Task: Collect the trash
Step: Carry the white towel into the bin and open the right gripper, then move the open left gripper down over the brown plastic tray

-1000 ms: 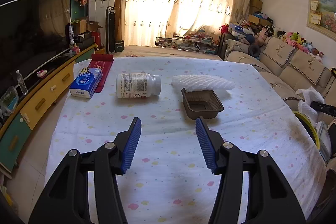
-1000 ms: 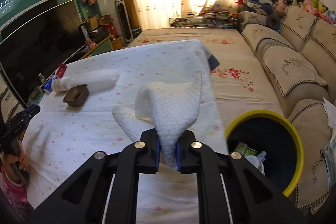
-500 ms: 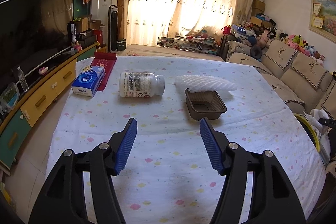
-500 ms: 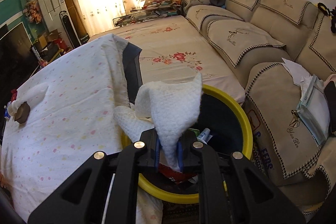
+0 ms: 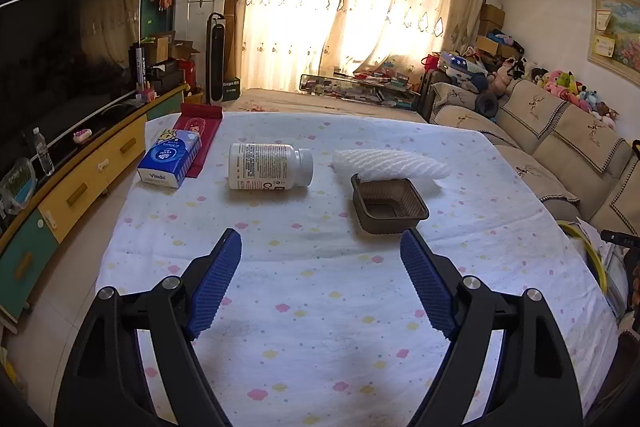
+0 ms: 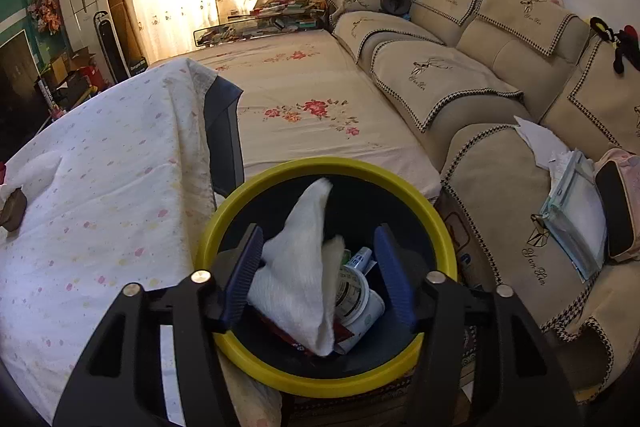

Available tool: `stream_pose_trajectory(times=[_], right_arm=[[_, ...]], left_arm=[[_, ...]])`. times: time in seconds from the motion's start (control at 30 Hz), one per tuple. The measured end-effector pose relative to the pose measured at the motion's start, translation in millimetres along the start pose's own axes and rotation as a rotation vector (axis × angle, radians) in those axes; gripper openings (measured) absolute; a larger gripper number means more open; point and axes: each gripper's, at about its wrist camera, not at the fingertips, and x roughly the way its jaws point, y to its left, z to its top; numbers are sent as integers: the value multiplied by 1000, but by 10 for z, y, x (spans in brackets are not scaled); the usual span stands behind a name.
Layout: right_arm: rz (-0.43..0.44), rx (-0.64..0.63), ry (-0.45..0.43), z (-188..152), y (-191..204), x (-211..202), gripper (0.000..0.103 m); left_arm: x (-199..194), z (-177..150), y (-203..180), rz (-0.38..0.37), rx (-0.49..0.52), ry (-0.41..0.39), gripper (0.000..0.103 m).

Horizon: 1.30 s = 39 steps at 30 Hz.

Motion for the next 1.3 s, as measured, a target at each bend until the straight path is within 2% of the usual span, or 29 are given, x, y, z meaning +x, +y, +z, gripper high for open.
stream_pose_trajectory(times=[0.1, 0.27, 0.47, 0.6, 0.87, 1.03, 1.2, 1.3], right_arm=[[-19, 3, -21, 0, 4, -59, 65], [45, 12, -61, -6, 120, -190, 66], [140, -24, -83, 56, 506, -189, 67], [213, -60, -89, 128, 830, -151, 67], [330, -141, -159, 414, 1482, -198, 68], [364, -154, -136, 409, 1647, -80, 69], [371, -146, -102, 368, 1627, 35, 69], [376, -161, -103, 350, 1653, 43, 70]], left_arm=[[2, 1, -3, 0, -3, 2, 87], [-2, 2, -15, 2, -1, 5, 89], [53, -6, -82, 6, 15, 27, 89], [154, 34, -163, -25, 3, 89, 89], [443, 402, -555, -38, 69, 135, 88], [805, 493, -704, 5, 115, 206, 77], [1188, 507, -644, 18, 58, 299, 67], [1357, 490, -623, 12, 29, 344, 56]])
